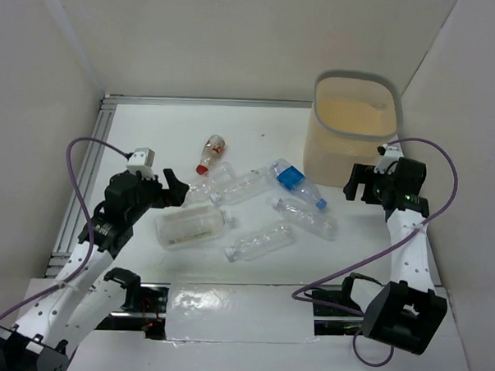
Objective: Put the plastic bottles in the bin
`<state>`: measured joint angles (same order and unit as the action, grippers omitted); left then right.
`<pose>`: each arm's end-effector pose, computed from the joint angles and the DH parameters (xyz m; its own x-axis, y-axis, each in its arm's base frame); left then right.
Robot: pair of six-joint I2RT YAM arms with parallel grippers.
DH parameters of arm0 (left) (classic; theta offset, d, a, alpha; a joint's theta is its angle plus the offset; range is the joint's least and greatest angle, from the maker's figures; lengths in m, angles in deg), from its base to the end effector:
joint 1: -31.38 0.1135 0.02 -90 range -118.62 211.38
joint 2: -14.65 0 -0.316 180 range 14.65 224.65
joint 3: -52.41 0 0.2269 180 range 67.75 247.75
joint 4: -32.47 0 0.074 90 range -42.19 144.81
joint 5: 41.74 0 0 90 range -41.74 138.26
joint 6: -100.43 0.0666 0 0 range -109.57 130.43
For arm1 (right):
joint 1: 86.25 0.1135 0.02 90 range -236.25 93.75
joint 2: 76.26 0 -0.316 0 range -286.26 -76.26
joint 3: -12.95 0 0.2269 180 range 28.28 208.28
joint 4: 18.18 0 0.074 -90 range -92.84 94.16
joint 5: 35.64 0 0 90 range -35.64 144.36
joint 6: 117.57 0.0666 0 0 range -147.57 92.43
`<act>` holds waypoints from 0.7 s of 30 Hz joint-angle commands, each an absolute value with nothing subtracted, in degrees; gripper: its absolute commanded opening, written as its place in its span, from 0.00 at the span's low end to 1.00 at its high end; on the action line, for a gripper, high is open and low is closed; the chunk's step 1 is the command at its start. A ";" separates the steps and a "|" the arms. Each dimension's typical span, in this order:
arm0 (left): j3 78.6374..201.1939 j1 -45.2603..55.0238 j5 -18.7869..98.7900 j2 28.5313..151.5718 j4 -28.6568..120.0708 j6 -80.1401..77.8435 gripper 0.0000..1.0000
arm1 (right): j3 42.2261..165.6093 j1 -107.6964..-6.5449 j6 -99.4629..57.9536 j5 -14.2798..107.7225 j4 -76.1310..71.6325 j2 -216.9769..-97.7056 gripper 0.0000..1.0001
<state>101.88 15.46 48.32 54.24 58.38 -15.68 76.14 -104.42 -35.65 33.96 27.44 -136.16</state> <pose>0.1300 -0.0370 0.3150 -0.3587 -0.3553 -0.8632 0.1286 0.8971 -0.4227 0.1867 -0.0368 0.3080 -0.6401 0.0714 -0.7649 -0.0430 0.9908 0.1285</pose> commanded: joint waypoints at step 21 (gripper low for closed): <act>121.27 15.56 40.18 77.55 56.51 -8.91 0.65 | 78.82 -104.79 -48.13 25.71 33.98 -136.20 1.00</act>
